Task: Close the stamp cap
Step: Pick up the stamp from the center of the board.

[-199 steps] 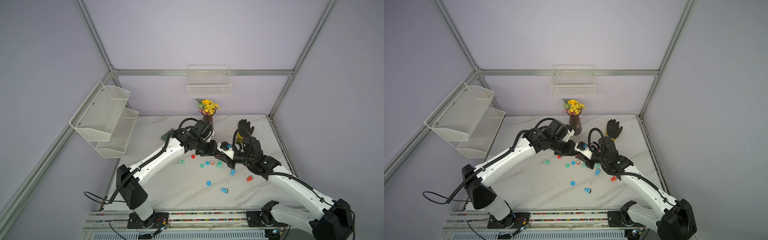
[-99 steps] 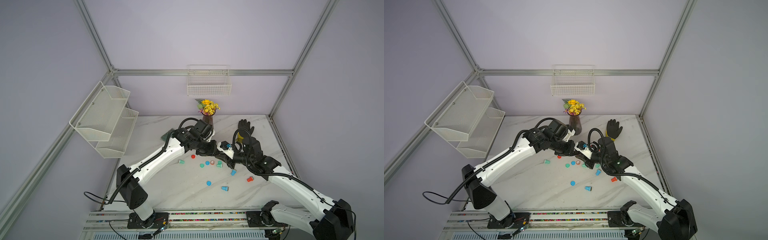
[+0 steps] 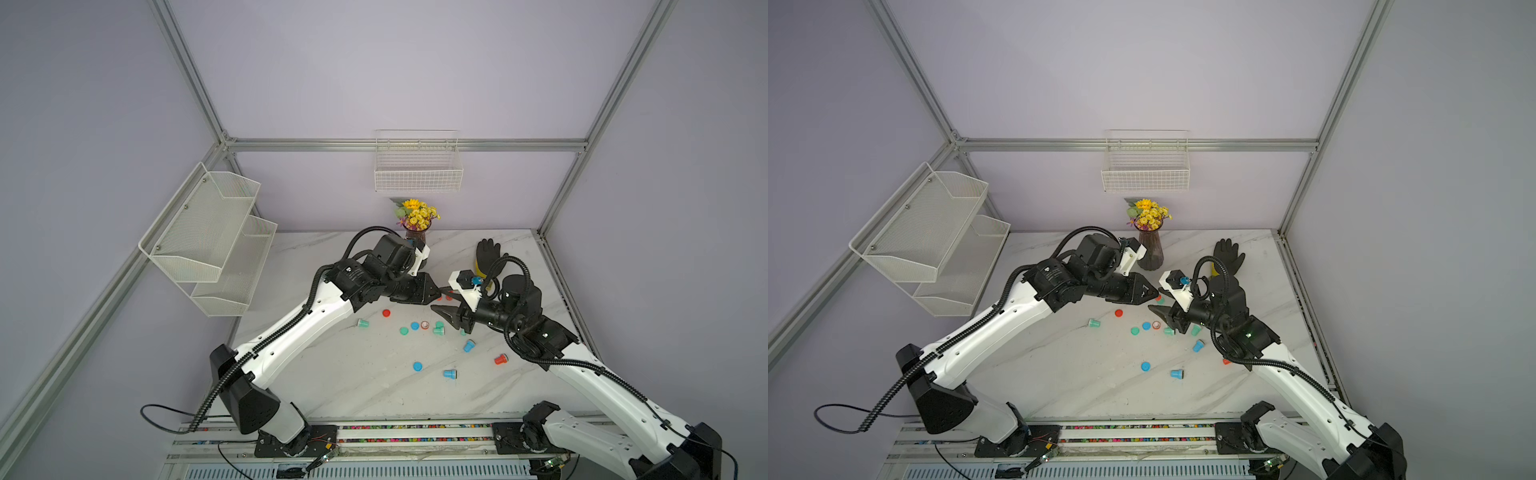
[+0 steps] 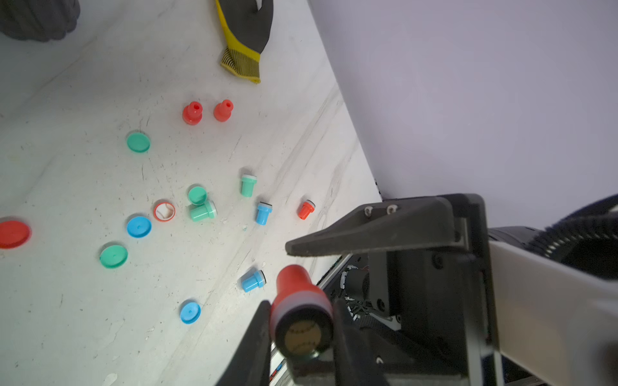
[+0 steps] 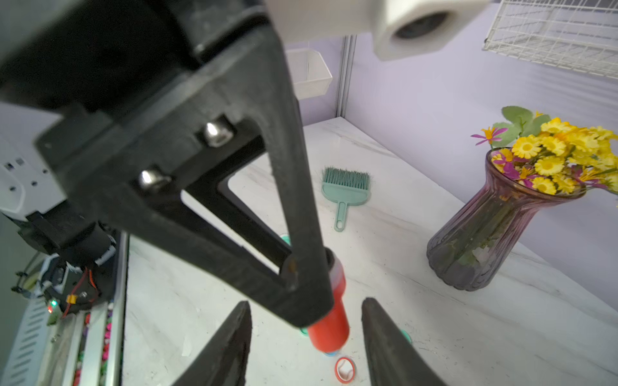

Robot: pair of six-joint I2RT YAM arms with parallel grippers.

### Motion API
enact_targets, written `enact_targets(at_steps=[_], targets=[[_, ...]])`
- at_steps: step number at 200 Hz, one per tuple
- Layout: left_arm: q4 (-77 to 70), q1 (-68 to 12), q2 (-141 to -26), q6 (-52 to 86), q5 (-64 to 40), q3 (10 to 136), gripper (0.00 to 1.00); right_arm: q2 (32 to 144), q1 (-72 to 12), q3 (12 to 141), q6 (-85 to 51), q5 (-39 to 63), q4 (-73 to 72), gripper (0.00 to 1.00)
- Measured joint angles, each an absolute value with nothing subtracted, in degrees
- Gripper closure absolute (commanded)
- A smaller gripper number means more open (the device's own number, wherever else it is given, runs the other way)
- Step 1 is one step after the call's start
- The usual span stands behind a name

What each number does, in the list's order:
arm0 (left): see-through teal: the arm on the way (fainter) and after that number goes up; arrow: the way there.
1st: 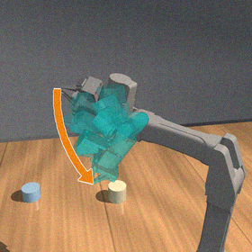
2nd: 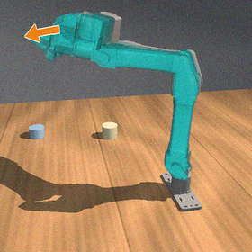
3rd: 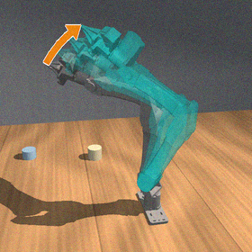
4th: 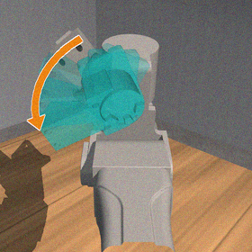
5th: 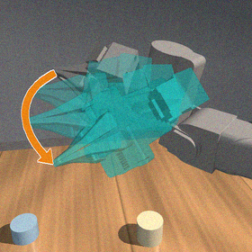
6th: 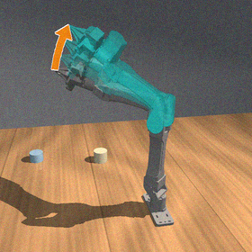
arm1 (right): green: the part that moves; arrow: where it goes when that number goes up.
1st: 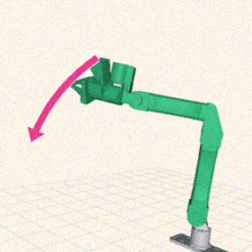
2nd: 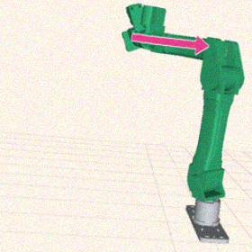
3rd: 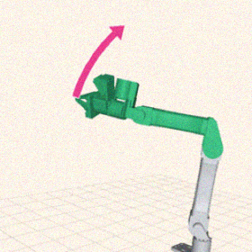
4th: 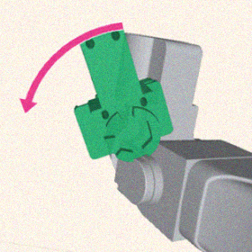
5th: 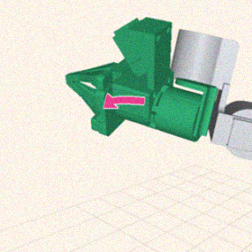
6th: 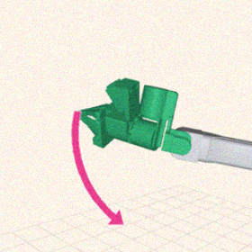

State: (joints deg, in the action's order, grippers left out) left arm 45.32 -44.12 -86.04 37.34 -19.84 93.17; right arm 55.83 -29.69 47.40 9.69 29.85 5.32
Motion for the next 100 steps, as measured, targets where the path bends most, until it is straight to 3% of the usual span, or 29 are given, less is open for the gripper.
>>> enact_targets(at_steps=[48, 100], targets=[[33.5, -40.1, -75.3, 31.9, -25.0, 87.5, 0.94, 54.0, -29.7, 51.5, -10.9, 32.2, -0.2, 0.42], [20.8, -38.9, -70.3, 32.9, -29.8, 83.1, 0.99, 51.4, -29.7, 48.3, -30.7, 35.7, -20.6, 0.47]])
